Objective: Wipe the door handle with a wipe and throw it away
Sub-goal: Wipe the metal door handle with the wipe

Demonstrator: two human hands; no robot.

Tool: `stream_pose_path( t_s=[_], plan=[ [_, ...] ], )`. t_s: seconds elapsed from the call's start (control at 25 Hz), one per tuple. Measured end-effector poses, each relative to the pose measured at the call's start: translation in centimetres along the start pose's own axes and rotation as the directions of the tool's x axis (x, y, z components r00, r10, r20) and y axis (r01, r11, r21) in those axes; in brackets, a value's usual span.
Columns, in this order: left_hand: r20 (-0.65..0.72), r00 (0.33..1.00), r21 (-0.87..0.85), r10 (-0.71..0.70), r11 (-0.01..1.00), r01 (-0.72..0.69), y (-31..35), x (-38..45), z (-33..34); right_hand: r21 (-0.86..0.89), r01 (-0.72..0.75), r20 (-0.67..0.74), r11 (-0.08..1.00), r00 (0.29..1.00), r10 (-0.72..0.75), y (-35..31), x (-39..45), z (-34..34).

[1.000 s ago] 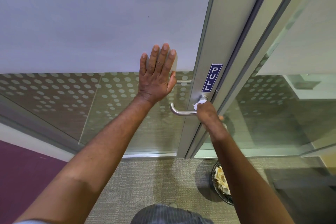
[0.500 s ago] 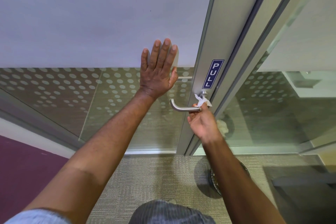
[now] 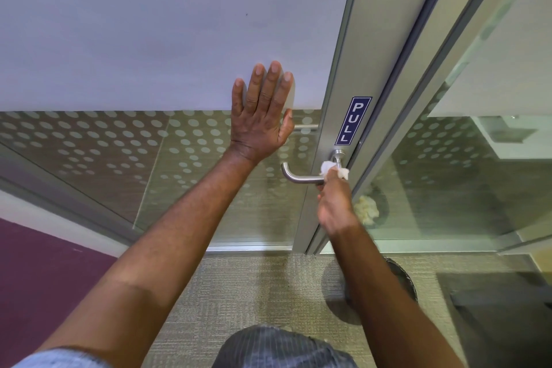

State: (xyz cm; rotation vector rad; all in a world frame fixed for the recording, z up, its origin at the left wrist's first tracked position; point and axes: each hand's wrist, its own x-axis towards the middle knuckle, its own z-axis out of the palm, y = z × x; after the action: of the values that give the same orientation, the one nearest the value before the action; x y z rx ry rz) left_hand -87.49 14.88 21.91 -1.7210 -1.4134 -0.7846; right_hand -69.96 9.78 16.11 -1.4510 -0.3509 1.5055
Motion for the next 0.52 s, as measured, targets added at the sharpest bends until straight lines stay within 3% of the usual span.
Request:
stream_pose_path(
  t_s=[0.08, 0.16, 0.24, 0.32, 0.36, 0.4, 0.48, 0.52],
  plan=[
    [0.002, 1.0, -0.002, -0.001, 1.0, 0.001, 0.0, 0.1, 0.0, -0.136, 0.148, 0.027, 0.98, 0.989, -0.145, -1.8, 1.5, -0.7],
    [-0.002, 1.0, 0.003, 0.004, 1.0, -0.004, 0.0, 0.1, 0.0, -0.396, 0.275, 0.163, 0.876, 0.96, -0.227, -3.2, 2.4, -1.0],
    [-0.004, 1.0, 0.002, 0.003, 1.0, -0.003, 0.0, 0.0, 0.0, -0.603, 0.333, 0.292, 0.725, 0.938, -0.189, -3.9, 3.1, -1.2],
    [-0.007, 1.0, -0.012, 0.0, 1.0, 0.0, 0.0, 0.1, -0.1, -0.682, 0.341, 0.335, 0.647, 0.932, -0.139, -4.5, 3.3, -1.6],
    [-0.005, 1.0, -0.007, 0.002, 1.0, -0.002, 0.1, 0.1, -0.1, -0.666, 0.314, 0.323, 0.677, 0.939, -0.118, -4.5, 3.4, -2.0],
    [0.0, 1.0, 0.004, 0.003, 1.0, -0.003, 0.2, 0.1, -0.2, -0.588, 0.235, 0.3, 0.774, 0.952, -0.062, -4.4, 3.4, -2.4],
    [0.015, 1.0, 0.007, -0.005, 1.0, 0.005, 0.1, 0.4, -0.4, -0.217, -0.033, 0.356, 0.975, 0.928, 0.111, -3.9, 3.1, -3.3],
    [0.022, 1.0, 0.006, -0.011, 1.0, 0.011, 0.2, 0.4, -0.5, -0.028, -0.14, 0.419, 0.99, 0.897, 0.138, -3.4, 2.9, -3.6]
  ],
)
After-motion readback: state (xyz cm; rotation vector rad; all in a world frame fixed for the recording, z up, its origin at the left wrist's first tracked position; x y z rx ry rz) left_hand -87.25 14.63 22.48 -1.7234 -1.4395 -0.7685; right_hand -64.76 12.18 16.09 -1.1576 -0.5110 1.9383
